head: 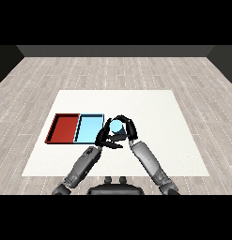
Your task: Pick the blue can and put it in the blue box
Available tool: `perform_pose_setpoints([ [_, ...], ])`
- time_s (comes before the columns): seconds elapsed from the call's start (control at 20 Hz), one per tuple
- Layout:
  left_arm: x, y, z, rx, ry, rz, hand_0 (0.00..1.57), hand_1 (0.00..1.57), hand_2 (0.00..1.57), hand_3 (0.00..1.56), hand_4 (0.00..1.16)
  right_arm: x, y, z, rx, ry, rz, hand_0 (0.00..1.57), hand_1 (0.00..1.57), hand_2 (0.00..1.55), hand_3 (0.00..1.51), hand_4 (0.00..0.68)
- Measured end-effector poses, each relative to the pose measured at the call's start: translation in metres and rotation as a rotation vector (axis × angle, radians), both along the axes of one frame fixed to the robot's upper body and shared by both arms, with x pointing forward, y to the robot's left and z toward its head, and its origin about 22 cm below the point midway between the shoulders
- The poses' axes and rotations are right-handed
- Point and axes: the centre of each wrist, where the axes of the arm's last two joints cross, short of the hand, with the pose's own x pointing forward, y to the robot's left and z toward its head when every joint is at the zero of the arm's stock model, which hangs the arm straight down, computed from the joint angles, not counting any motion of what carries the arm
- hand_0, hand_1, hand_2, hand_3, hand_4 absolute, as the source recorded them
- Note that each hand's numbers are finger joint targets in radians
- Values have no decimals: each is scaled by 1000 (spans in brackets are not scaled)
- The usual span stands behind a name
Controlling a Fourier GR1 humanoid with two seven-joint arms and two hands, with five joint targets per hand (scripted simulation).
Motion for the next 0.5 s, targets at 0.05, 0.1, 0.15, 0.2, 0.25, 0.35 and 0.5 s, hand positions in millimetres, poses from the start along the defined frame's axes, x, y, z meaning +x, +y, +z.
perform_pose_setpoints([
  [0.05, -2, -2, 2, -3, -3, -4, 0, 0, 0, 0, 0, -2, -1, 3, 16, 2, 1, 1455, 1455, 1459, 1390, 613],
  [0.1, -2, -4, 4, -1, -5, -8, 0, 0, 0, 0, 0, -3, 1, 3, 24, 5, 3, 1451, 1451, 1454, 1383, 608],
  [0.15, -5, -5, 4, -3, -4, -13, 0, 0, 0, 0, 0, -4, 2, 2, 32, 7, 4, 1449, 1449, 1453, 1383, 602],
  [0.2, -5, -5, 6, -6, -8, -13, 0, 0, 0, 0, 0, -4, 3, 6, 42, 10, 4, 1447, 1447, 1449, 1383, 592],
  [0.25, -5, -5, 6, -8, -12, -16, 0, 0, 0, 0, 0, -4, 6, 3, 52, 13, 5, 1461, 1461, 1455, 1388, 589],
  [0.35, -3, -8, 8, -15, -19, -21, 0, 0, 0, 0, 0, -3, 4, 6, 72, 17, 4, 1460, 1460, 1458, 1394, 599],
  [0.5, -4, -11, 3, -31, -21, -33, 0, 0, 0, 0, 0, -5, 6, 1, 94, 26, 7, 1462, 1462, 1452, 1385, 597],
])
